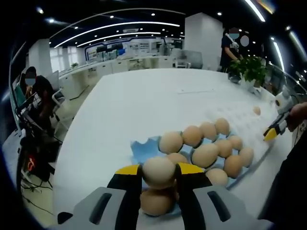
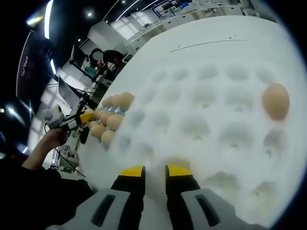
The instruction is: Place the egg into an empty slot of the egg tray after lifting it from the table, then release the egg inside the slot.
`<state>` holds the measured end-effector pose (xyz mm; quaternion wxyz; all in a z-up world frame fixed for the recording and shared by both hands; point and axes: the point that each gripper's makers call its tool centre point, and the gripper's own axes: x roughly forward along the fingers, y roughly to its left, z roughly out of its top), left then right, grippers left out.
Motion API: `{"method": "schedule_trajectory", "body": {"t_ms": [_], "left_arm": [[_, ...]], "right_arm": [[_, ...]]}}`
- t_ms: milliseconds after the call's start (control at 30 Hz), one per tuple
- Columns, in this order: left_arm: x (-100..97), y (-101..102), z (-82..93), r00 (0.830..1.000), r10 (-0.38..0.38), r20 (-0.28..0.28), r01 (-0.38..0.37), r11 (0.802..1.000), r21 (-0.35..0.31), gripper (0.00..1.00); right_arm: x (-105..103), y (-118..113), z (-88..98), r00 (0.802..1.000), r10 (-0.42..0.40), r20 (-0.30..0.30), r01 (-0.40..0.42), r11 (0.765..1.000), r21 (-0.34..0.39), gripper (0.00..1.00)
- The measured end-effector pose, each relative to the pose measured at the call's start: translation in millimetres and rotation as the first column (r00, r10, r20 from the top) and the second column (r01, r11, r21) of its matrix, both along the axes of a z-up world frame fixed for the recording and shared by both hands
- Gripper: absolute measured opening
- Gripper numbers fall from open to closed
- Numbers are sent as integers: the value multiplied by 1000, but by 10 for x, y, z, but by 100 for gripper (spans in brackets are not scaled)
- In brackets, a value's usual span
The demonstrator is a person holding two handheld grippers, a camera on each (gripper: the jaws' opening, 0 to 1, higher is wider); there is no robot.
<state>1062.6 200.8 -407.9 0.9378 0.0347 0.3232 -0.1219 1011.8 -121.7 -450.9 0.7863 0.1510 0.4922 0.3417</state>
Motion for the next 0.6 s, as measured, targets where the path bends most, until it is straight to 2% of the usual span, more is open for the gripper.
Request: {"method": "schedule_trajectory", "body": {"t_ms": [100,167,600], "left_arm": [[-22,40,-103,999,-9,-37,10,1000,27,28],[-27,35,-126,999,-3,-34,3,1000,17,28],[-46,-21,-134,998,27,-61,-28,999,-18,28]], "right_arm": [[0,1,1,1000,-2,3,2,1000,1,17],[-4,1,-3,1000,0,3,0,1000,0,17],[-35,-5,0,1000,0,6,0,1000,7,17]]}}
